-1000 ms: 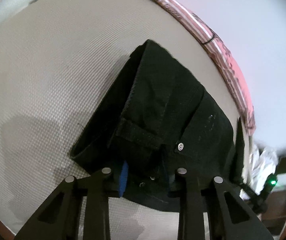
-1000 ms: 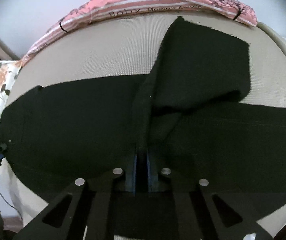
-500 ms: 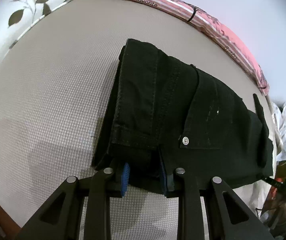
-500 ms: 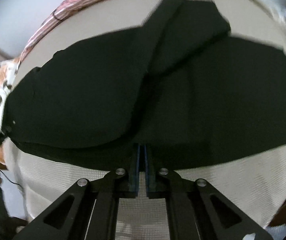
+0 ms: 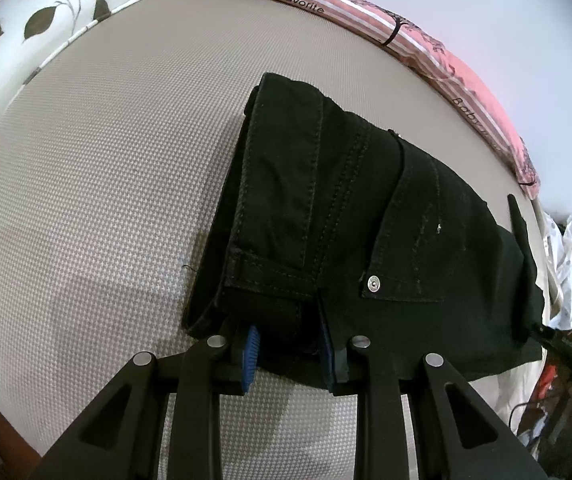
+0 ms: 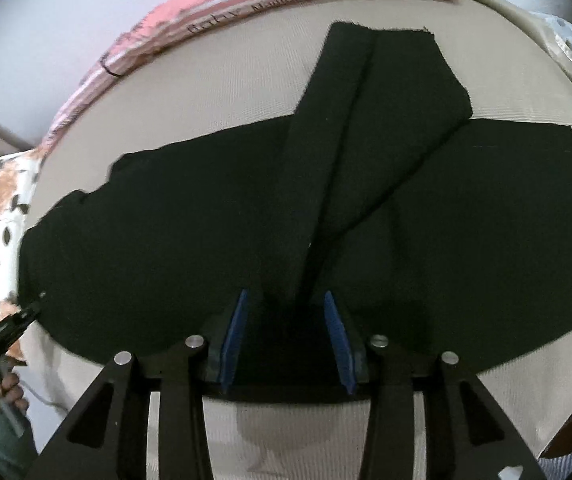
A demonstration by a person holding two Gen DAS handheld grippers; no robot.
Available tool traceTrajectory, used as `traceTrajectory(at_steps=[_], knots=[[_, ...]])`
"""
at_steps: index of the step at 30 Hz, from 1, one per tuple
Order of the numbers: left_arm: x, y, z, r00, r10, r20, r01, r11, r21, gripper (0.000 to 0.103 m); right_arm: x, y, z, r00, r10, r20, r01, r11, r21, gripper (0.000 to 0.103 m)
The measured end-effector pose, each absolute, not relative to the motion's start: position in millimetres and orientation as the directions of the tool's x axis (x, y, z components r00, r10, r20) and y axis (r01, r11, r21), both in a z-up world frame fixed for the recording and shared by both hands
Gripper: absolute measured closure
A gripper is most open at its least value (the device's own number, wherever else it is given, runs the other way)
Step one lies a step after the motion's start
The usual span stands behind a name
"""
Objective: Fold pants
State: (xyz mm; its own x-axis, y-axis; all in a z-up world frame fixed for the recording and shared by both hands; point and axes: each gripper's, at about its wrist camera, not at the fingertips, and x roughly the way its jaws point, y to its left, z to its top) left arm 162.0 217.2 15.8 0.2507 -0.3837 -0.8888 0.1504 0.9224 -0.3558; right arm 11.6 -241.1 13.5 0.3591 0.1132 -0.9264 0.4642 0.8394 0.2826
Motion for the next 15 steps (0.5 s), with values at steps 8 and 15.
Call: traceTrajectory(at_steps=[8, 15], knots=[[165.5, 222.9, 16.1, 0.235, -0.415, -0.879, 0.142, 0.909, -0.391, 0.076, 2.6, -241.0, 29.4, 0.394, 0.030, -0.919, 0.448, 0.866, 0.221, 0.098], [164.1, 219.2, 17.0, 0.232, -0.404, -0.885, 0.166, 0.913, -0.373, 0.076, -35.3, -232.8, 10.7, 0.333, 0.081, -0.939, 0.496, 0.832, 0.248, 0.098]])
